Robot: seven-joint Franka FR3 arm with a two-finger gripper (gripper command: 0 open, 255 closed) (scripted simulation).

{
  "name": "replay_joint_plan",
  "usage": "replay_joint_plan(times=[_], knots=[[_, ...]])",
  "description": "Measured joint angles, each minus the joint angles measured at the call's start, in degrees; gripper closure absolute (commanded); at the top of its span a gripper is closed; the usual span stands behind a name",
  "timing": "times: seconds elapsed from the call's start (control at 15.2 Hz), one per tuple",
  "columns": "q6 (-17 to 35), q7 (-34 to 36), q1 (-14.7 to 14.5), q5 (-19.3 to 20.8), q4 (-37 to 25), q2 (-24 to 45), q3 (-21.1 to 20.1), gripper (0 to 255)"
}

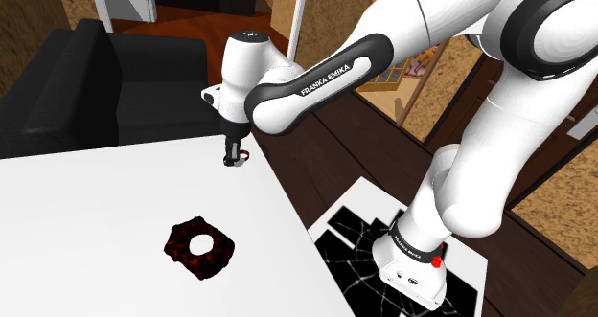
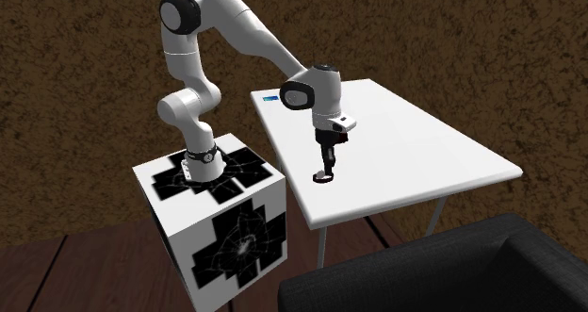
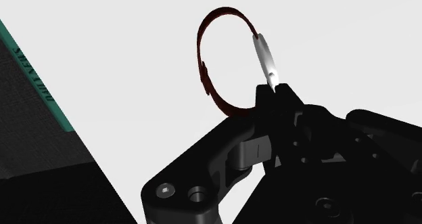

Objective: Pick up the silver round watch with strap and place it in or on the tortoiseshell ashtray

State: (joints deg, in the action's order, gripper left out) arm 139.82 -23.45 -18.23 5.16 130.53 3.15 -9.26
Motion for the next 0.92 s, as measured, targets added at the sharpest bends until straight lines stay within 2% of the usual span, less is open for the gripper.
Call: replay_joint_plan(times=[0.33,0.92], knots=[[-1.4,-0.3,0.0,-0.4,-0.4,-1.0,0.0,255],[-8.3,-1.5,0.0,-1.7,-3.6,-4.8,-0.1,255]])
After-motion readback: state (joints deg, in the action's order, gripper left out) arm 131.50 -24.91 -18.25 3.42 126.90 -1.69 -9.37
